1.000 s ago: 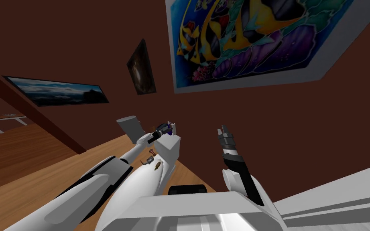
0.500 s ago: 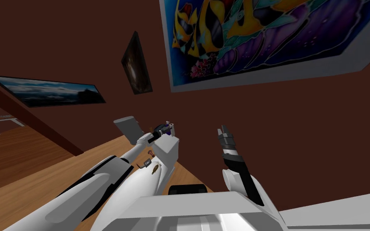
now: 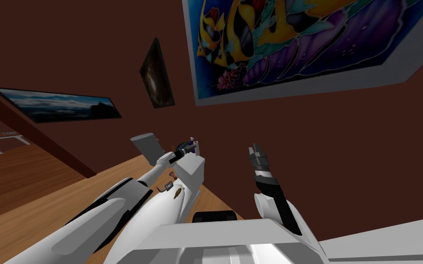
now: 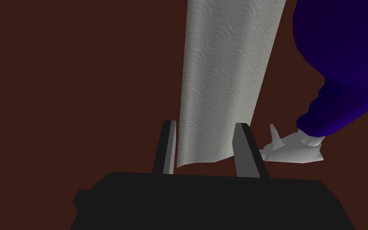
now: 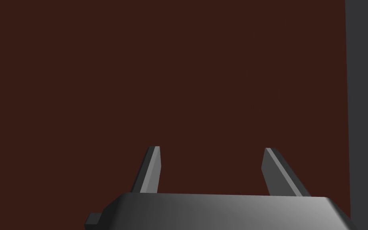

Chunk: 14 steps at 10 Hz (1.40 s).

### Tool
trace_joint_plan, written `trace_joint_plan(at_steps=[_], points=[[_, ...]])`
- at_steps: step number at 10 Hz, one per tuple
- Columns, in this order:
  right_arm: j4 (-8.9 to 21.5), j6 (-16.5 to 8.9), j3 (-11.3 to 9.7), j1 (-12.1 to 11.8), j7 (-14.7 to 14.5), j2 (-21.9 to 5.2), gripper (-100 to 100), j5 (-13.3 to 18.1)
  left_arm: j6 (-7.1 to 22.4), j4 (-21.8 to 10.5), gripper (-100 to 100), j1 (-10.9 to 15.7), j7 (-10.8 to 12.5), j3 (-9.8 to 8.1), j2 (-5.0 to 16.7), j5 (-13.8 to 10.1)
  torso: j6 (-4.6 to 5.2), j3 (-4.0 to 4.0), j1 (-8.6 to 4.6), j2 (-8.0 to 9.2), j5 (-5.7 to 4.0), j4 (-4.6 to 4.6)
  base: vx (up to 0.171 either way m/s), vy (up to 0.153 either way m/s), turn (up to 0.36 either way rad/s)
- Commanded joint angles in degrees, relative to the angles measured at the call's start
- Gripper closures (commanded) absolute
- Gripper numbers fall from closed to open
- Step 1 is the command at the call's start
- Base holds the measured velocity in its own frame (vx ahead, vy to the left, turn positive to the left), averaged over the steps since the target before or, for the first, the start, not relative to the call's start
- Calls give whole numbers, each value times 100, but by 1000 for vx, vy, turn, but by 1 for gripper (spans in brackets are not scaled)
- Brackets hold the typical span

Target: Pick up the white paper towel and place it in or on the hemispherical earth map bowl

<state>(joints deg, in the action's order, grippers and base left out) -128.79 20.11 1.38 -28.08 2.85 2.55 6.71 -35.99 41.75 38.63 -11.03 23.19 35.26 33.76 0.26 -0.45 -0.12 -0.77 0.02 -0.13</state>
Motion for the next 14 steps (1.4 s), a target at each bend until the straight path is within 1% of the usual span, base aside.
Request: trace_joint_plan(at_steps=[1, 2, 3, 4, 5, 7, 9, 10, 11, 12, 13, 14], points=[[0, 0, 0, 0, 0, 0, 0, 0, 0, 0, 100, 0, 0, 0, 0, 0, 0, 0, 0, 0, 0, 0, 0, 0, 0], [0, 0, 0, 0, 0, 0, 0, 0, 1, 0, 0, 0, 0, -1, 0, 0, 1, 0, 0, 0, 0, 0, 0, 0, 0], [0, 0, 0, 0, 0, 0, 0, 0, -36, -6, 100, -11, 52, -30, 98, 47, 1, 0, 0, 0, 0, 0, -148, 21, 102], [0, 0, 0, 1, 0, 0, 0, 0, -36, -6, 100, -11, 52, -30, 98, 47, -21, 18, 21, 44, 6, -4, -184, 38, 70], [0, 0, 0, 2, 0, 0, 0, 0, -79, 1, 100, 22, 133, -75, 211, 104, -32, 26, 47, 63, 14, -6, -220, 52, 103], [0, 0, 0, 2, 0, 0, 0, 0, -129, 14, 100, 86, 245, -132, 351, 172, -42, 47, 78, 95, 20, 3, -205, 76, 99], [0, 0, 1, 2, 0, -1, 0, 0, -234, 47, 100, 290, 551, -256, 678, 311, -46, 43, 96, 85, 21, 5, -181, 114, 103], [1, 0, 1, 2, 0, -1, 0, 0, -259, 55, 100, 353, 641, -284, 765, 343, -48, 47, 101, 89, 20, 9, -142, 98, 71], [1, -1, 1, 1, 0, -1, 0, 0, -306, 69, 100, 486, 834, -336, 937, 398, -41, 41, 90, 79, 19, 6, -89, 94, 62], [1, 0, 1, 1, 0, -1, 0, 0, -306, 117, 100, 486, 834, -336, 937, 398, -39, 34, 83, 63, 15, 7, -42, 59, 36], [1, 0, 1, 1, 0, -1, 0, 0, -306, 69, 100, 486, 834, -336, 937, 398, -29, 18, 64, 40, 14, -4, -6, 13, -3], [1, 0, 0, 0, 0, 0, 0, 0, -348, 80, 100, 625, 1036, -374, 1104, 444, -21, 2, 41, 17, 10, -14, -5, 13, 19]])
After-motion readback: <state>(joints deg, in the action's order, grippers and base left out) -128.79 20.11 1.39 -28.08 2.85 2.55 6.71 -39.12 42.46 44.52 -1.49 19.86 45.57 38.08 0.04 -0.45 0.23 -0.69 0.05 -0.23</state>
